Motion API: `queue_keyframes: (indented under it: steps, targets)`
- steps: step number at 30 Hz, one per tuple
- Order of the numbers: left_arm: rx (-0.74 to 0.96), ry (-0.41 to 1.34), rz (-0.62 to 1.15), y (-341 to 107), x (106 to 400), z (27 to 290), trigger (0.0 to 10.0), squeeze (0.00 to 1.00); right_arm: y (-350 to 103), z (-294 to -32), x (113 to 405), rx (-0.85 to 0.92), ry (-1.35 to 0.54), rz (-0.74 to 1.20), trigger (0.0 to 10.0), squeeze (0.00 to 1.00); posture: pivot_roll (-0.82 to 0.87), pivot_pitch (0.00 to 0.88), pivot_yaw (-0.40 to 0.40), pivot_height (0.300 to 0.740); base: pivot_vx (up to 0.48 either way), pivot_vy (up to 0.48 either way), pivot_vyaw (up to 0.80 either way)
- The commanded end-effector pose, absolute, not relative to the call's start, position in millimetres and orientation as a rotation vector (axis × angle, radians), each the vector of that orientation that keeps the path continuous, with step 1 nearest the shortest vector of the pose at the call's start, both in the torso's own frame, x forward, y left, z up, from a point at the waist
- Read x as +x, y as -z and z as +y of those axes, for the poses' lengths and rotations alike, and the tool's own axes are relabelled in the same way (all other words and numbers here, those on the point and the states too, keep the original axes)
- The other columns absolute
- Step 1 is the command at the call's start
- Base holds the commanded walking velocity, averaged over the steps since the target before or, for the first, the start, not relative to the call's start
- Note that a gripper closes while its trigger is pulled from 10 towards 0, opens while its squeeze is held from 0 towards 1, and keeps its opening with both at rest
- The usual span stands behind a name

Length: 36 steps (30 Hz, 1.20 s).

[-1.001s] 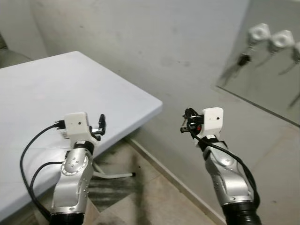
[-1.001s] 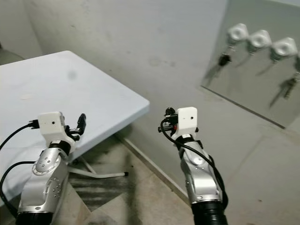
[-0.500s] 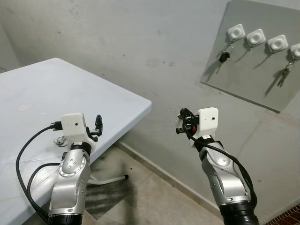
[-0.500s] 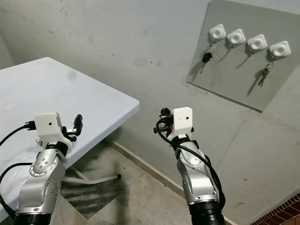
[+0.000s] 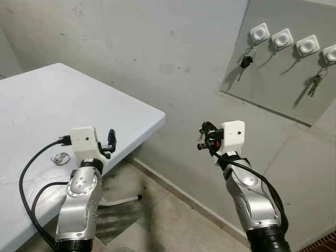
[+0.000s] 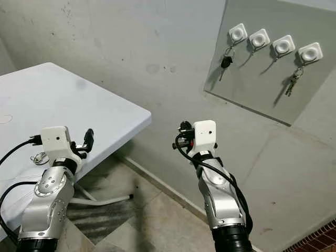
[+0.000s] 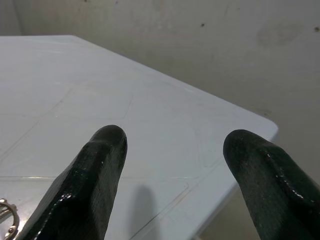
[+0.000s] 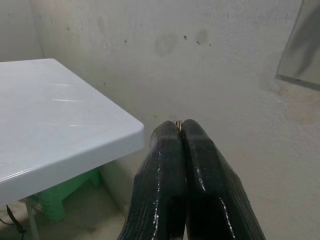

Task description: Hang keys on a hook

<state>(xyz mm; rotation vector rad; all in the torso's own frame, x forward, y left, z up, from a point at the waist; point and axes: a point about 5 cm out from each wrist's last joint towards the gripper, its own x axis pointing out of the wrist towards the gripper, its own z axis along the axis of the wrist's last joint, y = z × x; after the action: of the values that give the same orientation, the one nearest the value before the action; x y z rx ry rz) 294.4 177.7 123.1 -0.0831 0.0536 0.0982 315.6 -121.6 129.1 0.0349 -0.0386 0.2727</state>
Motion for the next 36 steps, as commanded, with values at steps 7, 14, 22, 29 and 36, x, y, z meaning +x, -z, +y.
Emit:
queue_keyframes:
  steps: [7,14,22,29,36]
  targets:
    - [-0.084,-0.103,0.044,-127.9,295.9,178.6,10.0,0.00,-139.2,-123.0,317.4,0.037,-0.273,-0.083,10.0,0.00,-0.08,0.000,-0.043,0.740,0.000,0.000,0.00]
    - [-0.083,-0.098,0.054,-126.4,295.0,177.5,10.0,0.00,-134.9,-124.2,317.2,0.041,-0.269,-0.052,10.0,0.00,-0.08,0.000,-0.039,0.740,0.000,0.000,-0.40]
    - [-0.084,-0.095,0.055,-126.3,295.4,177.1,10.0,0.00,-134.9,-123.7,317.1,0.035,-0.269,-0.052,10.0,0.00,-0.08,0.000,-0.038,0.740,0.000,0.000,-0.57]
    - [-0.087,-0.095,0.052,-126.8,296.1,177.0,10.0,0.00,-134.7,-123.7,317.3,0.033,-0.269,-0.048,10.0,0.00,-0.08,0.000,-0.039,0.740,0.000,0.000,-0.56]
    - [-0.088,-0.092,0.044,-127.8,297.0,176.9,10.0,0.00,-134.6,-123.6,317.9,0.032,-0.269,-0.048,10.0,0.00,-0.08,0.000,-0.039,0.740,0.148,0.000,-0.56]
